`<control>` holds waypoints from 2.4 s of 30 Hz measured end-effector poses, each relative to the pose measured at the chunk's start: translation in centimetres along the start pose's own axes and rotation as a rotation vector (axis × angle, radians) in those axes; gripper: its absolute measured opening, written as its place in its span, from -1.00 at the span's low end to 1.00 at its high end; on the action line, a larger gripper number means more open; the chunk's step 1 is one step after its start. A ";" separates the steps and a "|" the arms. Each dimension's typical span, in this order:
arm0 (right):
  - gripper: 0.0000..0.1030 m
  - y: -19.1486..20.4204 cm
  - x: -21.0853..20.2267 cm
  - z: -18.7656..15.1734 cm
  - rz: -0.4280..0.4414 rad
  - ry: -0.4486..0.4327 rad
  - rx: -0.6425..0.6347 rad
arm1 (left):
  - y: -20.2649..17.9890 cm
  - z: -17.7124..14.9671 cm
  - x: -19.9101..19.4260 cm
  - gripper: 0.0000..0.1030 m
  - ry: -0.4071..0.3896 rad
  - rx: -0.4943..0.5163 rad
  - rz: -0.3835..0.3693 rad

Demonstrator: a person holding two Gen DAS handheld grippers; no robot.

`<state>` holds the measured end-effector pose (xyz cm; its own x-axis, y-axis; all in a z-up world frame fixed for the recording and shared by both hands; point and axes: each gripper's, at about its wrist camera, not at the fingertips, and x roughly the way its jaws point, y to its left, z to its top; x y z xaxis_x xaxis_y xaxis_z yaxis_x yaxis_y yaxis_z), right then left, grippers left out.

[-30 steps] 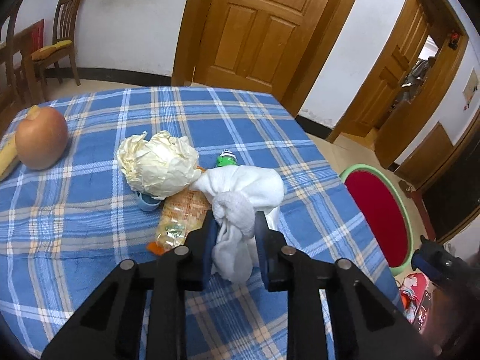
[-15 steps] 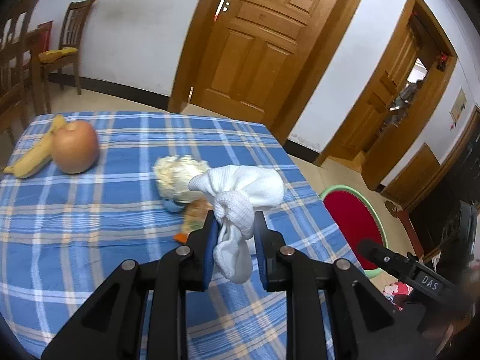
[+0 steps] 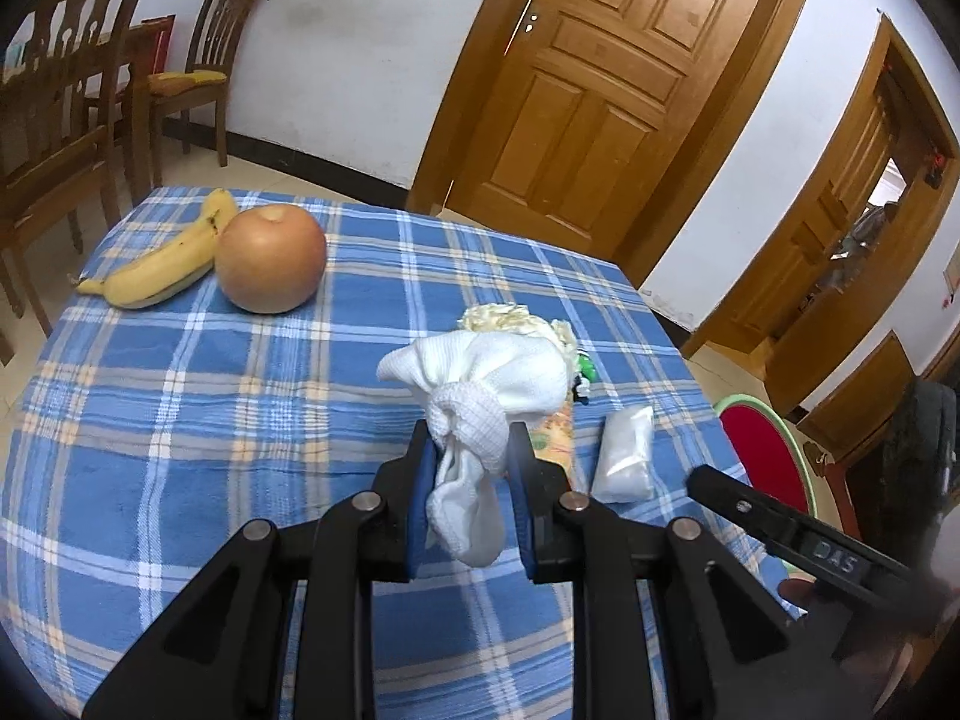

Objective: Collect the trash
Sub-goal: 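Grasp the white socks with the left gripper while the right grasps the plastic bag, then carry the socks and plastic bag over the red bin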

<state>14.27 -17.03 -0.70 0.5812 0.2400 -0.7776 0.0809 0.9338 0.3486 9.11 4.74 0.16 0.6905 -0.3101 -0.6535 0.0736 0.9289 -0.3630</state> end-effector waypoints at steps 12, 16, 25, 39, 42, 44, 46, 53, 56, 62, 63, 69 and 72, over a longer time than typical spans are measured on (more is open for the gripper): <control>-0.08 1.5 4.3 0.4 -0.024 0.070 -0.010 | 1.3 -0.2 0.6 -0.56 0.005 -0.022 0.001; -0.44 1.5 4.1 0.3 0.011 0.060 -0.015 | 1.2 -0.3 0.7 -0.56 0.009 -0.022 0.001; -0.51 1.6 2.3 -0.2 0.025 0.019 -0.038 | 0.0 -0.3 0.0 -0.56 0.002 0.006 -0.011; -0.51 -2.0 -4.8 -1.1 0.021 -0.117 0.027 | -4.1 -0.9 -1.0 -0.56 0.012 0.060 -0.070; -0.51 -3.0 -6.0 -1.3 0.013 -0.139 0.040 | -5.3 -1.1 -1.0 -0.56 0.018 0.075 -0.086; -0.51 -3.6 -6.7 -1.4 0.006 -0.146 0.046 | -6.1 -1.2 -1.0 -0.56 0.022 0.083 -0.097; -0.51 -4.3 -7.3 -1.6 -0.003 -0.155 0.052 | -6.8 -1.3 -1.0 -0.56 0.026 0.093 -0.106; -0.51 -7.1 -9.6 -2.2 -0.030 -0.197 0.088 | -9.9 -1.7 -0.5 -0.56 0.048 0.139 -0.132; -0.51 -8.3 -10.5 -2.2 -0.041 -0.216 0.106 | -11.4 -1.9 -0.2 -0.56 0.060 0.161 -0.146; -0.51 -10.8 -11.7 -2.2 -0.064 -0.241 0.148 | -14.3 -2.1 1.0 -0.56 0.100 0.191 -0.190; -0.51 -11.1 -11.9 -2.2 -0.069 -0.245 0.155 | -14.8 -2.1 1.2 -0.56 0.108 0.197 -0.199; -0.51 -13.5 -12.8 -2.2 -0.097 -0.268 0.189 | -18.4 -2.1 2.1 -0.56 0.125 0.257 -0.228; -0.51 -14.6 -13.1 -2.3 -0.114 -0.277 0.204 | -19.7 -2.0 2.6 -0.56 0.128 0.280 -0.240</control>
<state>3.62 -33.24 3.23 0.7544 0.0304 -0.6557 0.3014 0.8714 0.3871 7.98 -14.78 4.27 0.5356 -0.5319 -0.6559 0.4283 0.8405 -0.3318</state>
